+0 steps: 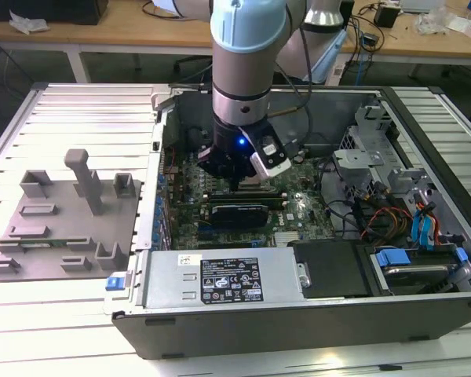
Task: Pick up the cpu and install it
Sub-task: 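Install the second cpu locking lever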
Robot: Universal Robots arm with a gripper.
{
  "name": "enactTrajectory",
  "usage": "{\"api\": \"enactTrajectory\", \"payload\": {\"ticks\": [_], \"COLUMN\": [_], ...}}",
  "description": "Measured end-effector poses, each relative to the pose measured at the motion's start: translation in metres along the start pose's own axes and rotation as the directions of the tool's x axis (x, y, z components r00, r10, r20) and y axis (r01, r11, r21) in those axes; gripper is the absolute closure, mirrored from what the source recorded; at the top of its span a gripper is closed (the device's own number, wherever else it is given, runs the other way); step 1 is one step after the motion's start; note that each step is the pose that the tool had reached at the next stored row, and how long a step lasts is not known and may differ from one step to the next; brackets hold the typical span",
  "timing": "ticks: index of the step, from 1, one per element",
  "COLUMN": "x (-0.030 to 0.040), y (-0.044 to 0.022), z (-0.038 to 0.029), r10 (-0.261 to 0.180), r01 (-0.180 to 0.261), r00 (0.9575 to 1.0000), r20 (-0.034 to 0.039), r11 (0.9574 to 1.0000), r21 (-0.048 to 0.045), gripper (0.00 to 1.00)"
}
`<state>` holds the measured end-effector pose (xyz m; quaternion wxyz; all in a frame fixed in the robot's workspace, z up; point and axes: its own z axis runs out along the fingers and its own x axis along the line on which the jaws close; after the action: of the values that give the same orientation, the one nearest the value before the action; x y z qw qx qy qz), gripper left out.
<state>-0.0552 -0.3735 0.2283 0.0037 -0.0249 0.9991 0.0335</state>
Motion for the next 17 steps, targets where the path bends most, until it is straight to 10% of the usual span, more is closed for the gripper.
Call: {"api": "enactTrajectory", "payload": {"ticks": [1,12,17], "x": [0.0080,0.0131,0.0143], "y": [-0.0003,-0.0009,-0.0010], "z": [0.0100,0.0200,0.0234], "r10": [0.000,0.000,0.001], "r01": [0.000,0.000,0.000], "r00": [1.0000,1.0000,1.0000], "r20": [-0.0004,0.0007,0.0028], "r11": [1.0000,0.9996,0.9976], "r21": [-0.0004,-0.0274,-0.0691], "gripper": [0.89,0.89,0.89]}}
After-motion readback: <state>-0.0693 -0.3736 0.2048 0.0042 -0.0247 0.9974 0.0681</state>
